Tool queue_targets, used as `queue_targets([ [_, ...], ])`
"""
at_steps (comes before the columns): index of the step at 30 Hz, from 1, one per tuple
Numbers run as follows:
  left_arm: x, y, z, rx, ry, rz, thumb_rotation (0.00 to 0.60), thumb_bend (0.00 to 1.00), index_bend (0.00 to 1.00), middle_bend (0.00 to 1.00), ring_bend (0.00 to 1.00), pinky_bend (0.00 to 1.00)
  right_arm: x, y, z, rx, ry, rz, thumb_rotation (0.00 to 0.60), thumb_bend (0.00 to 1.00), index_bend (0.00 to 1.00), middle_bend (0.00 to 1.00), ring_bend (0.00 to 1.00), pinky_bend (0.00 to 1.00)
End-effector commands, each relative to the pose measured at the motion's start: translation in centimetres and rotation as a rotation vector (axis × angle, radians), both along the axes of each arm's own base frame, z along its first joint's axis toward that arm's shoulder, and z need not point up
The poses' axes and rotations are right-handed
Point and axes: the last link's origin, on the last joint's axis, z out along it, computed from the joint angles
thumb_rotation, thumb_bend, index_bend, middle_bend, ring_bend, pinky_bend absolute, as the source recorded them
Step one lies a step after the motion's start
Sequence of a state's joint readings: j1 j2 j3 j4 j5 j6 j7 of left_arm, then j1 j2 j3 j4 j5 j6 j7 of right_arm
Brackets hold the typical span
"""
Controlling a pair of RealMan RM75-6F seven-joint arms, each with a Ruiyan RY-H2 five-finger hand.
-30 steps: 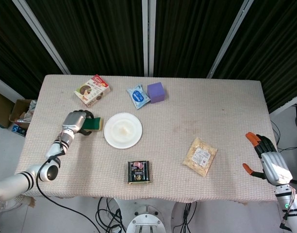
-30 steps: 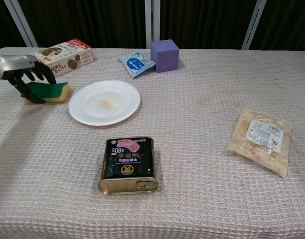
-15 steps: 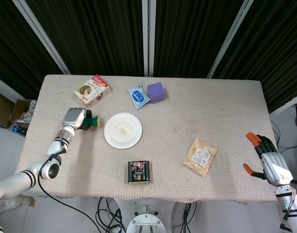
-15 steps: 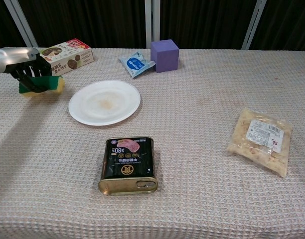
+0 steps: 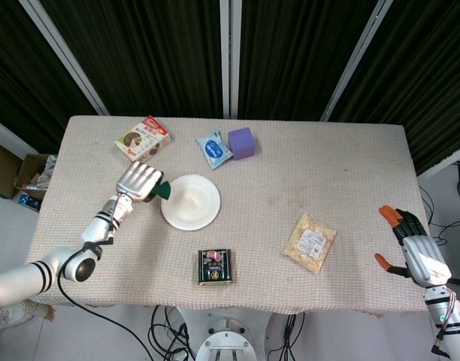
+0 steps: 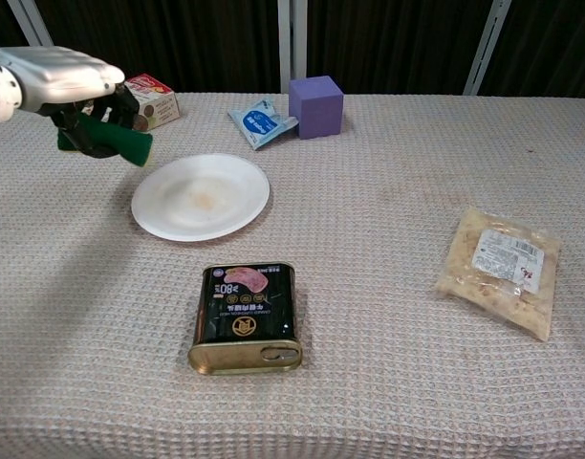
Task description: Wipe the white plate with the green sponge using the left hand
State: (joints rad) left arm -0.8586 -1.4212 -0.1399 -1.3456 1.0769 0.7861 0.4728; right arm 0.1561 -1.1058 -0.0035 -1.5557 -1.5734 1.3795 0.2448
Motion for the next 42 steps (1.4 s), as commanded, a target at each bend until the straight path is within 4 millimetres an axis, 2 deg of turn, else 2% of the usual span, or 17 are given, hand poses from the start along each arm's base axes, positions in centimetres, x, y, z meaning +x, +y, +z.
queue_targets([
  [1, 4.2, -0.6, -2.6, -0.065, 0.109, -0.128, 0.600, 0.48, 0.66, 0.63, 0.62, 0.70, -0.1, 0.1, 0.1, -0.002, 0.000, -0.005, 0.600, 0.19, 0.05, 0.07, 0.00, 0.00],
  [5, 6.2, -0.7, -4.9, -0.096, 0.196, -0.171, 0.600, 0.50, 0.66, 0.63, 0.64, 0.74, -0.3, 0.1, 0.1, -0.002, 0.000, -0.012, 0.600, 0.19, 0.05, 0.07, 0.00, 0.00],
  [10, 7.6, -0.7, -6.9, -0.108, 0.274, -0.190, 0.600, 0.51, 0.66, 0.63, 0.64, 0.75, -0.5, 0.2, 0.1, 0.001, -0.001, -0.020, 0.600, 0.19, 0.05, 0.07, 0.00, 0.00],
  [19, 7.4, -0.5, -9.3, -0.125, 0.404, -0.150, 0.600, 0.51, 0.66, 0.64, 0.66, 0.78, -0.6, 0.2, 0.1, 0.001, -0.001, -0.024, 0.600, 0.19, 0.05, 0.07, 0.00, 0.00],
  [22, 7.3, -0.3, -9.2, -0.122, 0.407, -0.120, 0.600, 0.52, 0.67, 0.65, 0.66, 0.78, -0.6, 0.2, 0.2, 0.000, -0.001, -0.024, 0.600, 0.19, 0.05, 0.07, 0.00, 0.00],
  [28, 7.6, -0.2, -7.0, -0.091, 0.382, -0.106, 0.600, 0.52, 0.67, 0.65, 0.66, 0.79, -0.5, 0.2, 0.1, -0.002, -0.002, -0.022, 0.600, 0.19, 0.05, 0.07, 0.00, 0.00],
  [31, 7.6, -0.1, -6.5, -0.082, 0.399, -0.112, 0.600, 0.52, 0.67, 0.65, 0.66, 0.79, -0.5, 0.1, 0.0, 0.000, -0.003, -0.021, 0.600, 0.19, 0.05, 0.07, 0.00, 0.00],
  [42, 7.1, -0.3, -9.0, -0.126, 0.452, -0.094, 0.600, 0.52, 0.67, 0.65, 0.66, 0.79, -0.7, 0.3, 0.1, -0.002, -0.003, -0.032, 0.600, 0.19, 0.05, 0.07, 0.00, 0.00],
])
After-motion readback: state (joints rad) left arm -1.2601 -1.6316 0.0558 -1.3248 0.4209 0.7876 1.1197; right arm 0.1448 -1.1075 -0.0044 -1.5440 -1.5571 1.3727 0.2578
